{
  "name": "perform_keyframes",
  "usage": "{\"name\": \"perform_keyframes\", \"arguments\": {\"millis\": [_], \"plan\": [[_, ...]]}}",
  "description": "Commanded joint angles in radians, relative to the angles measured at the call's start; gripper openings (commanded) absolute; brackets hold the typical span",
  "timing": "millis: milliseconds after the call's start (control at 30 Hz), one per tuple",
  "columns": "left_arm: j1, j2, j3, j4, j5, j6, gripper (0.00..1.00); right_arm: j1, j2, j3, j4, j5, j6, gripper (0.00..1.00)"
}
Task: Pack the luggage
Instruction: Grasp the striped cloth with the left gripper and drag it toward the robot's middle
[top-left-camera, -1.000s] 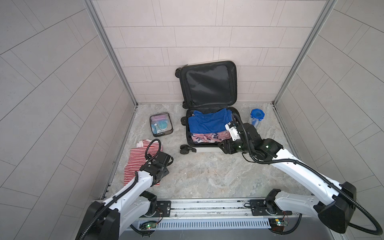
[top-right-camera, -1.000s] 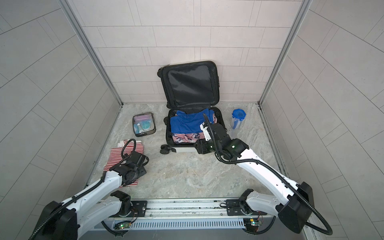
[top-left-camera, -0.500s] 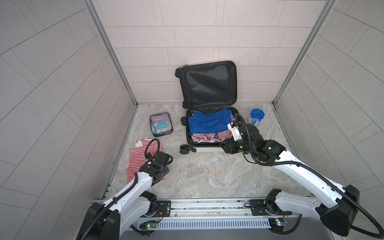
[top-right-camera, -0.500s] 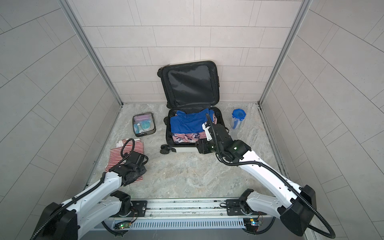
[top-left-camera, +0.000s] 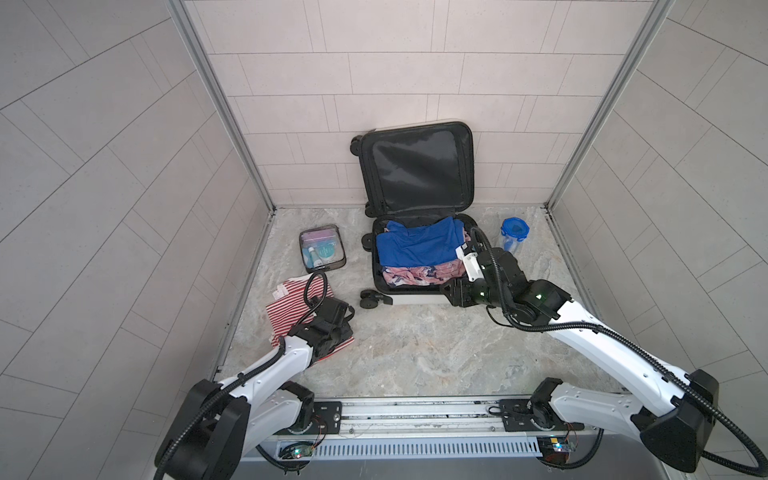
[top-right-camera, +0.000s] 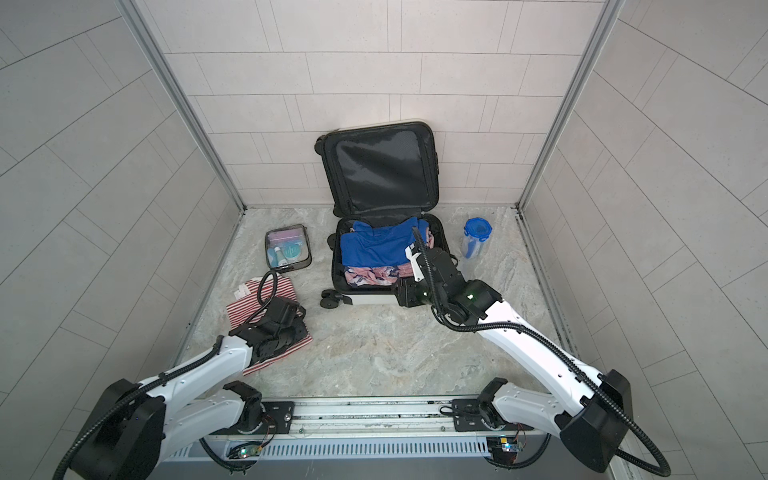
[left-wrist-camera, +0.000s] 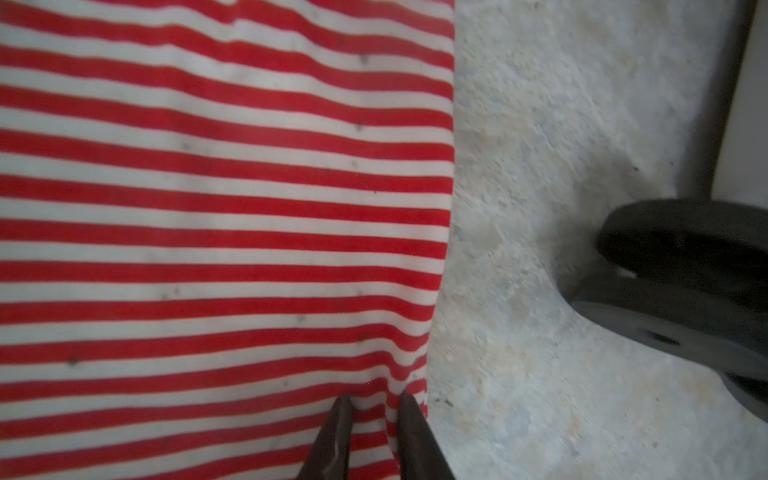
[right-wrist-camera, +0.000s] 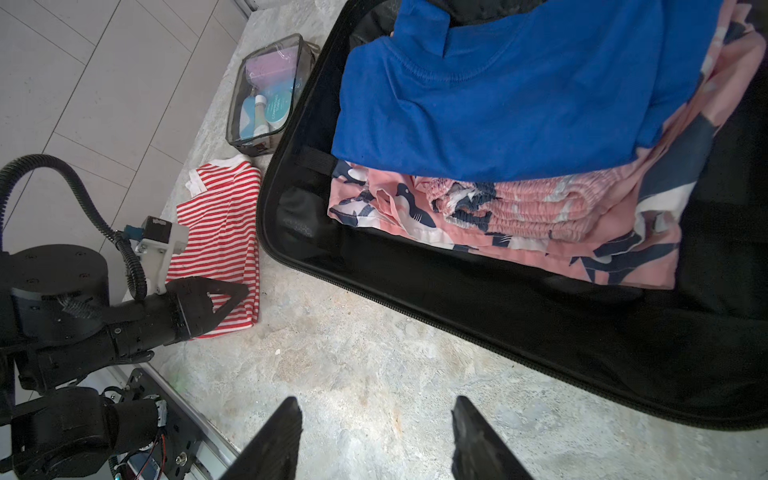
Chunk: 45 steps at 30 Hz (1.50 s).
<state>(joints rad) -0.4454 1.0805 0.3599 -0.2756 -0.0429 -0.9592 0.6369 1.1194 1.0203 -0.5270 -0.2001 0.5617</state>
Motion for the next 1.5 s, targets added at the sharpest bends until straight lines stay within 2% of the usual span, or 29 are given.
{"name": "perform_keyframes", "arguments": {"millis": [0, 300, 400, 567, 767, 900, 1067, 1300, 1467], "plan": [[-0.062, 0.015, -0.061, -0.096, 0.089, -0.061, 0.21, 0.005, 0.003, 0.018, 0.009, 0.025, 0.017, 0.60], [-0.269, 0.042, -0.039, 0.004, 0.081, -0.196, 0.27, 0.004, 0.015, 0.017, 0.005, 0.026, 0.025, 0.60], [-0.329, 0.095, 0.002, 0.053, 0.082, -0.219, 0.34, 0.003, 0.008, 0.018, 0.001, 0.032, 0.026, 0.60], [-0.426, 0.241, 0.103, 0.148, 0.099, -0.222, 0.43, -0.011, -0.005, 0.010, -0.012, 0.034, 0.029, 0.61], [-0.516, 0.468, 0.209, 0.347, 0.173, -0.219, 0.47, -0.067, -0.055, -0.015, -0.040, 0.017, 0.023, 0.62], [-0.564, 0.542, 0.302, 0.404, 0.202, -0.182, 0.49, -0.124, -0.106, -0.041, -0.065, 0.001, 0.011, 0.64], [-0.593, 0.497, 0.401, 0.313, 0.182, -0.076, 0.57, -0.172, -0.170, -0.086, -0.098, -0.007, 0.021, 0.65], [-0.599, 0.306, 0.440, 0.103, 0.109, 0.062, 0.68, -0.197, -0.252, -0.192, -0.128, -0.043, 0.097, 0.65], [-0.590, 0.147, 0.388, -0.049, -0.076, 0.047, 0.73, -0.171, -0.298, -0.348, -0.020, -0.133, 0.228, 0.66]]}}
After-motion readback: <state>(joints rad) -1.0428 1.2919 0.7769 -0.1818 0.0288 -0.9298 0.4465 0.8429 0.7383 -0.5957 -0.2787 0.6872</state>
